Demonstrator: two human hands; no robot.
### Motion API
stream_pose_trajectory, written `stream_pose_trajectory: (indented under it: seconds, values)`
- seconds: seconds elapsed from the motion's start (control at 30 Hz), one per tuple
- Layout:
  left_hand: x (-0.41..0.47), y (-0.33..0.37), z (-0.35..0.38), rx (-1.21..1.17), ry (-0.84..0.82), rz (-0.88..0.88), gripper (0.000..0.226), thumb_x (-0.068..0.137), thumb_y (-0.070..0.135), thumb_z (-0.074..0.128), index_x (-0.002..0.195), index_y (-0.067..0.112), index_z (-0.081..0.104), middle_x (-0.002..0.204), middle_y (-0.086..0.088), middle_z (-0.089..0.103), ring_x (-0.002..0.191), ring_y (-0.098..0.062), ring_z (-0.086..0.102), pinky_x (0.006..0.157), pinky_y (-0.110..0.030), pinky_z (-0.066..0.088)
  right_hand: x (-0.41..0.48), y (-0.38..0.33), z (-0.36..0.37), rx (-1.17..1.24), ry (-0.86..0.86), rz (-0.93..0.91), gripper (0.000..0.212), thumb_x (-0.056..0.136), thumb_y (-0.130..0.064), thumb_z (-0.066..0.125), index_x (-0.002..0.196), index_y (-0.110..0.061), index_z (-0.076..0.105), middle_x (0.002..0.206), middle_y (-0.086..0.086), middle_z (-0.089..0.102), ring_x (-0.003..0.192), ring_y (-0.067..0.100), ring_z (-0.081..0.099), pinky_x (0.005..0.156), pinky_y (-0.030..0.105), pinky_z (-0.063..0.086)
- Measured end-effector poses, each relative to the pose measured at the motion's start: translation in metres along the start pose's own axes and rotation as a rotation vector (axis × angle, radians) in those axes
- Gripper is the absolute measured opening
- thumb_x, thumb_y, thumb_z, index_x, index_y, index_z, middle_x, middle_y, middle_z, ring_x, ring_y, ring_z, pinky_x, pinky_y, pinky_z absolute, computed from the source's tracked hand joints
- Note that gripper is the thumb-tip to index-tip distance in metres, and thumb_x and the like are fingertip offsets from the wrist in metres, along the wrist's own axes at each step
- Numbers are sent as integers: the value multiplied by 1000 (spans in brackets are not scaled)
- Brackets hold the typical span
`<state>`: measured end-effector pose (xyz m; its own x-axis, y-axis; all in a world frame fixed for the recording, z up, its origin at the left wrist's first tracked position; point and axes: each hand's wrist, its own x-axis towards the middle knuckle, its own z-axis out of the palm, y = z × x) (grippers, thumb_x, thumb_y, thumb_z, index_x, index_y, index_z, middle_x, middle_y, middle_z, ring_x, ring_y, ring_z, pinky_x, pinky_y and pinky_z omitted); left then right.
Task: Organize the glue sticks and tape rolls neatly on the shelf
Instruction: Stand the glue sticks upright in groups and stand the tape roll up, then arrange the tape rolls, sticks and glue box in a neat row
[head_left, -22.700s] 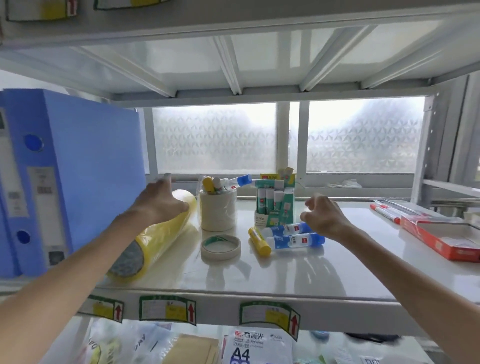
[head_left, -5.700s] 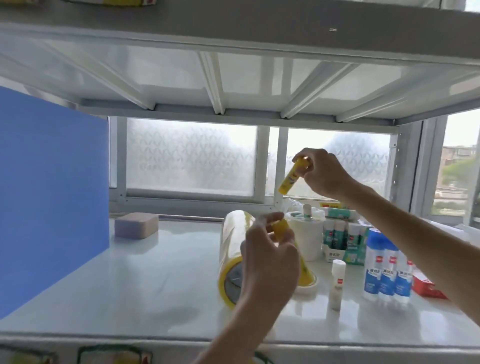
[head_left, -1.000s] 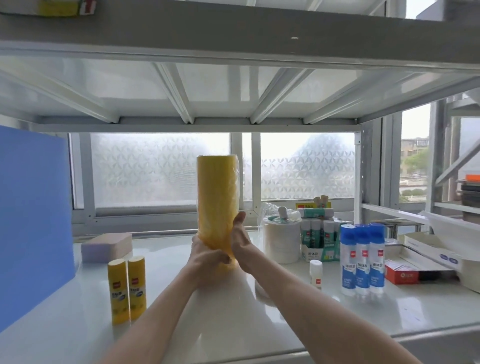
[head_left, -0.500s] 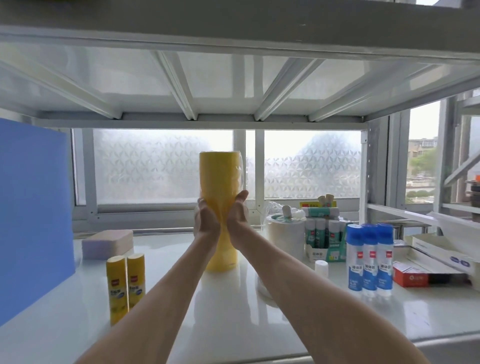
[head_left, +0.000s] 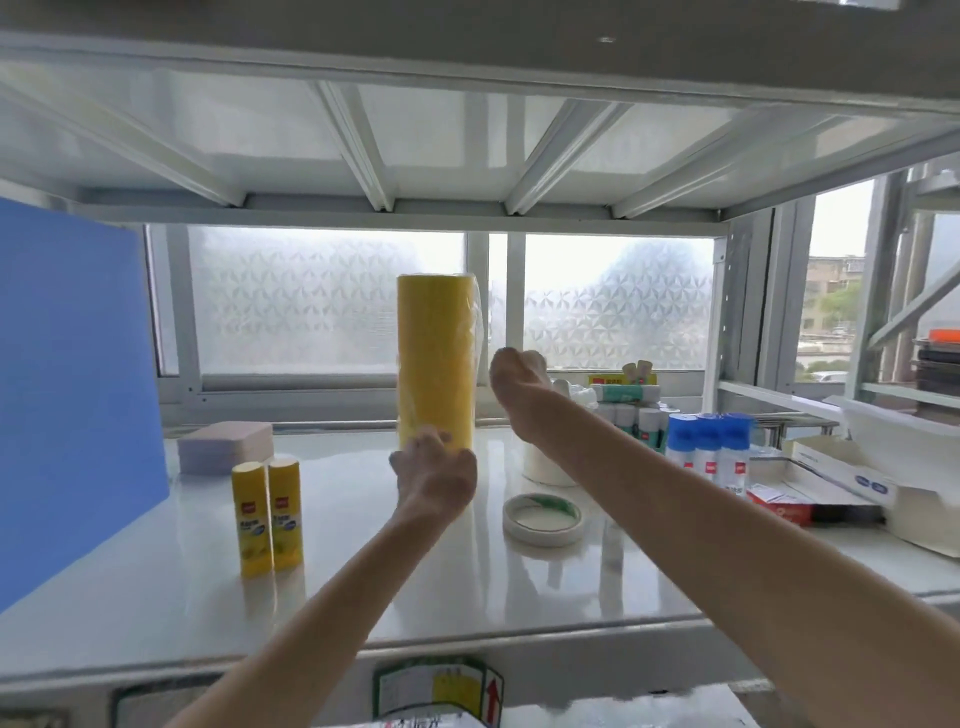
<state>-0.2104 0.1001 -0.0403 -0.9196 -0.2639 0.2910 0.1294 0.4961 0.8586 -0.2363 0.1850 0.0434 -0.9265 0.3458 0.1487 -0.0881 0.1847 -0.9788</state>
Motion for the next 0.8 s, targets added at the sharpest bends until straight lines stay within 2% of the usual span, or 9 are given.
stream_pose_trajectory:
  seconds: [0.07, 0.13, 0.23, 0.3, 0.37, 0.5, 0.63, 0.73, 0.8]
  values:
    - [-16, -10, 5, 137, -223, 232, 44, 92, 7, 45, 134, 13, 54, 139, -9, 53, 128, -26, 47, 105, -27, 37, -4, -13, -26, -94, 52, -82, 35, 91, -12, 38, 121, 2, 50, 103, 19, 61, 91, 32, 62, 69, 36, 49]
    - [-23, -19, 10, 218, -425, 352, 38, 99, 19, 48, 137, 21, 54, 144, -2, 51, 132, -20, 46, 107, -27, 32, -3, -21, -47, -296, 145, -257, 24, 84, -8, 44, 100, 3, 59, 89, 17, 62, 85, 33, 65, 69, 36, 53]
    - [-25, -31, 12, 341, -547, 454, 39, 100, 37, 47, 136, 26, 56, 147, 8, 48, 134, -12, 43, 110, -25, 29, 7, -26, -74, -542, 199, -368, 10, 81, -6, 46, 73, -5, 51, 73, 10, 54, 74, 30, 55, 64, 29, 40]
    - [-25, -36, 9, 388, -542, 511, 42, 99, 42, 47, 134, 23, 59, 147, 10, 48, 135, -11, 44, 115, -27, 29, 18, -24, -87, -675, 103, -352, 18, 83, -10, 47, 65, -8, 45, 65, 6, 48, 65, 26, 50, 55, 25, 37]
    - [-25, -37, 6, 400, -519, 515, 42, 98, 45, 47, 127, 19, 65, 141, 9, 54, 130, -12, 50, 112, -29, 35, 29, -18, -90, -783, -43, -310, 19, 84, -17, 53, 70, -5, 54, 65, 7, 53, 58, 22, 51, 54, 25, 41]
    - [-32, -36, -1, 443, -411, 540, 48, 96, 52, 47, 109, 13, 72, 112, 6, 67, 96, -11, 63, 86, -24, 47, 46, -4, -79, -916, -205, -264, 30, 82, -30, 73, 88, -2, 66, 74, 8, 66, 61, 19, 61, 50, 25, 49]
    - [-39, -39, -13, 553, -216, 519, 40, 96, 47, 46, 107, 17, 71, 113, 2, 66, 99, -16, 62, 87, -27, 48, 53, 7, -65, -974, -102, -390, 7, 81, -4, 69, 83, -1, 62, 78, 13, 66, 67, 23, 66, 58, 34, 59]
    - [-43, -32, -18, 619, -86, 505, 27, 94, 23, 48, 113, 15, 66, 117, -7, 64, 106, -25, 59, 95, -32, 48, 51, 8, -62, -1052, -13, -495, 22, 80, 6, 56, 68, -10, 46, 71, 6, 52, 67, 23, 55, 53, 31, 45]
    - [-47, -22, -14, 475, -78, 531, 38, 91, 11, 52, 128, 14, 58, 129, -8, 60, 117, -25, 56, 99, -30, 45, 48, 4, -64, -1049, 35, -544, 18, 82, 7, 57, 76, -7, 49, 77, 9, 52, 72, 26, 57, 60, 32, 48]
